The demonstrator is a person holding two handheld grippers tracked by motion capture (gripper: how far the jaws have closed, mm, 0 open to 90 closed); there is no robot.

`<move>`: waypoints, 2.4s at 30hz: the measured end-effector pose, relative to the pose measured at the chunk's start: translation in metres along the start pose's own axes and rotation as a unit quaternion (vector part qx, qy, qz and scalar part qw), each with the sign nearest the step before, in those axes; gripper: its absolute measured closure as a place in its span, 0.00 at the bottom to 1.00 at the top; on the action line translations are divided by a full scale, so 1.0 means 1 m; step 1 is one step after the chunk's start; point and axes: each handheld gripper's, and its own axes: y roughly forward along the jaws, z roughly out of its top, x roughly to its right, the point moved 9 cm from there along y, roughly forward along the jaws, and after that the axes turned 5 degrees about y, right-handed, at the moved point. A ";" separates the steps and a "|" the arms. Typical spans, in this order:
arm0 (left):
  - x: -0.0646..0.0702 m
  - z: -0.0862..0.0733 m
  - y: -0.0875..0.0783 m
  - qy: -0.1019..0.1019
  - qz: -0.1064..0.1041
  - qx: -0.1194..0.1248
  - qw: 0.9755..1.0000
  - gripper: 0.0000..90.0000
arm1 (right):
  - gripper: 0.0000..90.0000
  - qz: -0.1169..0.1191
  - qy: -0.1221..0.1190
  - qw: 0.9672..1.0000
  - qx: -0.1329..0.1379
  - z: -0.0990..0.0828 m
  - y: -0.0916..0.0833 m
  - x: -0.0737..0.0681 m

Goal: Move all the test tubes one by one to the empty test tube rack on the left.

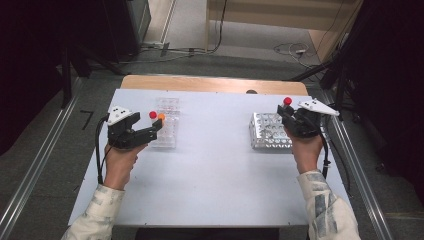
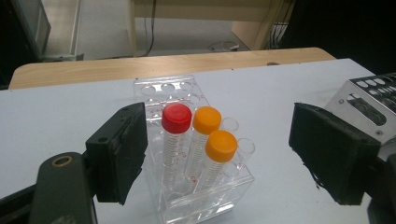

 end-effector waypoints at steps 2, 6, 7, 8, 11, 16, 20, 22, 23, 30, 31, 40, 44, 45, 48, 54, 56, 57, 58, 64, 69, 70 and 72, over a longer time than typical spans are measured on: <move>0.003 0.000 0.000 0.000 -0.002 0.001 1.000 0.22 | 0.80 0.021 -0.004 1.000 0.002 -0.001 -0.002 -0.014; 0.008 0.001 -0.001 0.005 -0.007 0.002 1.000 0.22 | 0.80 0.056 -0.020 0.998 0.002 -0.005 -0.006 -0.043; 0.009 0.002 -0.001 0.006 -0.008 0.003 1.000 0.22 | 0.80 0.065 -0.022 0.998 0.001 -0.006 -0.007 -0.050; 0.011 0.002 -0.001 0.008 -0.010 0.003 1.000 0.22 | 0.80 0.074 -0.025 0.997 0.000 -0.007 -0.007 -0.057; 0.015 0.003 -0.001 0.011 -0.015 0.005 1.000 0.22 | 0.80 0.096 -0.035 0.995 -0.003 -0.011 -0.007 -0.077; 0.028 0.003 -0.002 0.021 -0.030 0.005 0.999 0.22 | 0.80 0.126 -0.044 0.991 -0.016 -0.023 -0.002 -0.106; 0.048 0.004 -0.001 0.037 -0.054 0.006 0.998 0.26 | 0.80 0.150 -0.059 0.986 -0.034 -0.039 0.006 -0.132; 0.061 0.004 -0.001 0.045 -0.069 0.007 0.997 0.28 | 0.79 0.162 -0.071 0.983 -0.044 -0.047 0.009 -0.146; 0.068 0.004 0.000 0.050 -0.077 0.007 0.996 0.30 | 0.80 0.167 -0.075 0.982 -0.049 -0.051 0.011 -0.154; 0.109 0.002 0.001 0.080 -0.127 0.009 0.989 0.42 | 0.79 0.214 -0.105 0.969 -0.069 -0.070 0.015 -0.208; 0.112 0.002 0.001 0.082 -0.131 0.010 0.988 0.44 | 0.79 0.220 -0.110 0.967 -0.069 -0.072 0.015 -0.214; 0.117 -0.009 0.007 0.097 -0.153 -0.010 0.983 0.71 | 0.79 0.242 -0.121 0.960 -0.071 -0.075 0.014 -0.243; 0.112 -0.008 0.006 0.097 -0.146 -0.009 0.984 0.77 | 0.76 0.244 -0.124 0.959 -0.072 -0.076 0.014 -0.245; 0.109 -0.006 0.005 0.095 -0.146 -0.007 0.985 0.77 | 0.69 0.246 -0.125 0.958 -0.072 -0.076 0.014 -0.244; 0.093 0.003 -0.004 0.083 -0.135 0.001 0.987 0.77 | 0.52 0.245 -0.127 0.958 -0.074 -0.075 0.011 -0.240; 0.047 0.021 -0.026 0.045 -0.097 0.023 0.994 0.77 | 0.44 0.228 -0.114 0.964 -0.071 -0.074 0.002 -0.210; 0.033 0.025 -0.031 0.039 -0.082 0.029 0.995 0.77 | 0.44 0.223 -0.108 0.966 -0.071 -0.075 -0.001 -0.199; 0.027 0.027 -0.033 0.035 -0.072 0.032 0.996 0.77 | 0.44 0.220 -0.104 0.967 -0.069 -0.075 -0.002 -0.194; 0.020 0.029 -0.034 0.032 -0.064 0.036 0.997 0.77 | 0.44 0.218 -0.103 0.968 -0.069 -0.076 -0.004 -0.189; -0.004 0.034 -0.026 0.016 -0.031 0.052 0.998 0.77 | 0.44 0.204 -0.095 0.972 -0.072 -0.079 -0.007 -0.171; -0.010 0.029 -0.009 0.018 -0.020 0.051 0.998 0.77 | 0.45 0.201 -0.091 0.973 -0.069 -0.078 -0.008 -0.165; -0.011 0.028 -0.005 0.020 -0.018 0.051 0.998 0.77 | 0.45 0.200 -0.091 0.973 -0.069 -0.078 -0.008 -0.164; -0.013 0.024 0.000 0.023 -0.012 0.049 0.998 0.77 | 0.45 0.200 -0.089 0.973 -0.069 -0.078 -0.008 -0.163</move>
